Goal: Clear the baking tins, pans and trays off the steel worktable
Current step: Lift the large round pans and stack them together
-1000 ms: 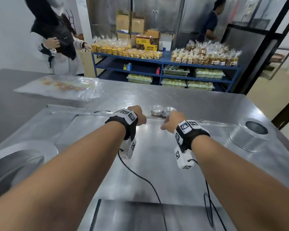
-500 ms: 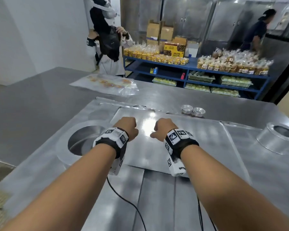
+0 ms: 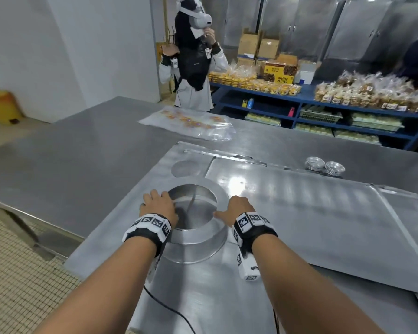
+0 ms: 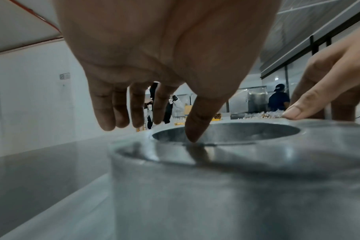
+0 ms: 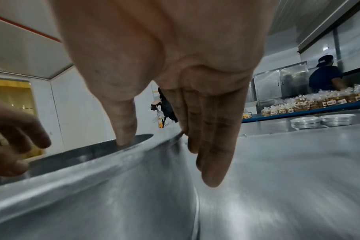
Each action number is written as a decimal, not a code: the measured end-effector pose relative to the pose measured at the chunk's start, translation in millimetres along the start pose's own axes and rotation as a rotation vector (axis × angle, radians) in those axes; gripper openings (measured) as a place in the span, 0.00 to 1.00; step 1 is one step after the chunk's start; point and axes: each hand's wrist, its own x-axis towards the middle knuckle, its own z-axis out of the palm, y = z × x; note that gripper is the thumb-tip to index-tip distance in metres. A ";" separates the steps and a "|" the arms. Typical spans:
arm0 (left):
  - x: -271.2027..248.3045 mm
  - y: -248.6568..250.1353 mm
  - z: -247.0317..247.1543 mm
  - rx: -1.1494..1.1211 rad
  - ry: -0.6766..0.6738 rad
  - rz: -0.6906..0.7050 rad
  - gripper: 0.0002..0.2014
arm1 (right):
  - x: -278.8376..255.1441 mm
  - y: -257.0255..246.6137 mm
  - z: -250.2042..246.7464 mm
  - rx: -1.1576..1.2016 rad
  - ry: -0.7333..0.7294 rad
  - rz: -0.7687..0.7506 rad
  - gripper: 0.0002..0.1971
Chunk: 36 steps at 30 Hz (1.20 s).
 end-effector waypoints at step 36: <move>-69.5 152.6 -30.4 -1.552 -0.468 -0.206 0.38 | -118.5 187.9 -91.9 0.467 0.674 0.232 0.30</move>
